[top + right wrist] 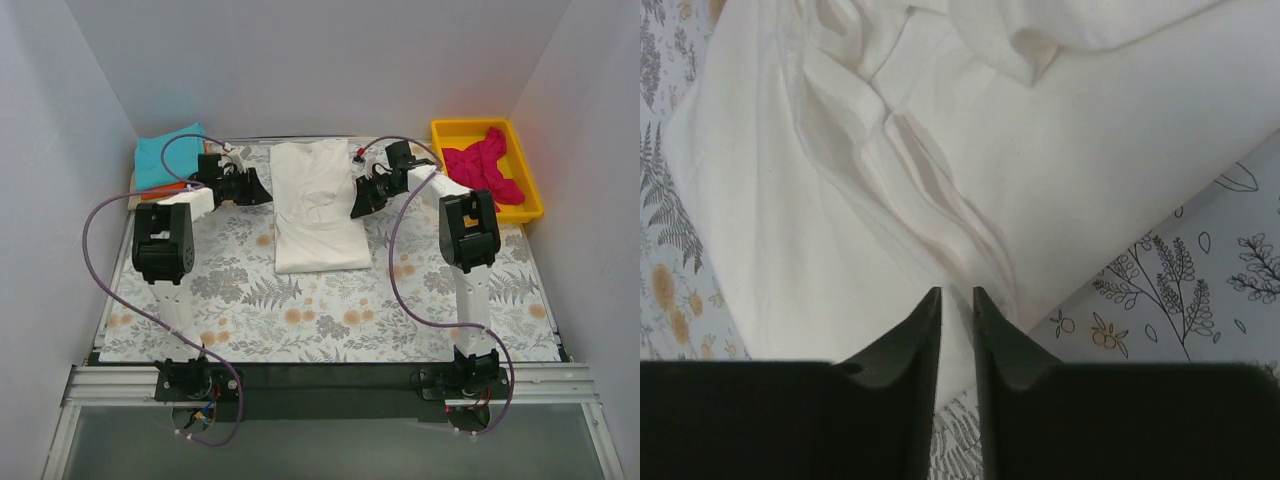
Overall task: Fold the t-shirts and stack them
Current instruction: Fold the tshirt
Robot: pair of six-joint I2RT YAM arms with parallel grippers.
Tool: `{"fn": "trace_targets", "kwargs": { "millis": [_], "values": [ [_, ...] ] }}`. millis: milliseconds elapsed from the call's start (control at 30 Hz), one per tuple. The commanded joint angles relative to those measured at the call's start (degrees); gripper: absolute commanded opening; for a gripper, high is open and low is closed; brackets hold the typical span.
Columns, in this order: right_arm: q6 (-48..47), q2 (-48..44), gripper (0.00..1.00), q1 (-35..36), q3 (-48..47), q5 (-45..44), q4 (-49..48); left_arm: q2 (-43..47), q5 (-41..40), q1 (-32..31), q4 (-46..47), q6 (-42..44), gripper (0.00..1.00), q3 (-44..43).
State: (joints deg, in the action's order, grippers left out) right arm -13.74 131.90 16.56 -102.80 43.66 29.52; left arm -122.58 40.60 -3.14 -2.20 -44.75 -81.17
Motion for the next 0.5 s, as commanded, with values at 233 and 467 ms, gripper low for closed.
{"fn": "trace_targets", "kwargs": {
  "millis": [233, 467],
  "values": [
    [-33.7, -30.7, 0.5, 7.3, 24.7, -18.5, 6.0, 38.0, -1.6, -8.1, -9.1, 42.1, 0.56, 30.4],
    [-39.3, -41.5, 0.53, 14.5, 44.6, -28.8, -10.9, 46.5, -7.1, -14.6, 3.0, 55.6, 0.57, 46.4]
  ]
}}
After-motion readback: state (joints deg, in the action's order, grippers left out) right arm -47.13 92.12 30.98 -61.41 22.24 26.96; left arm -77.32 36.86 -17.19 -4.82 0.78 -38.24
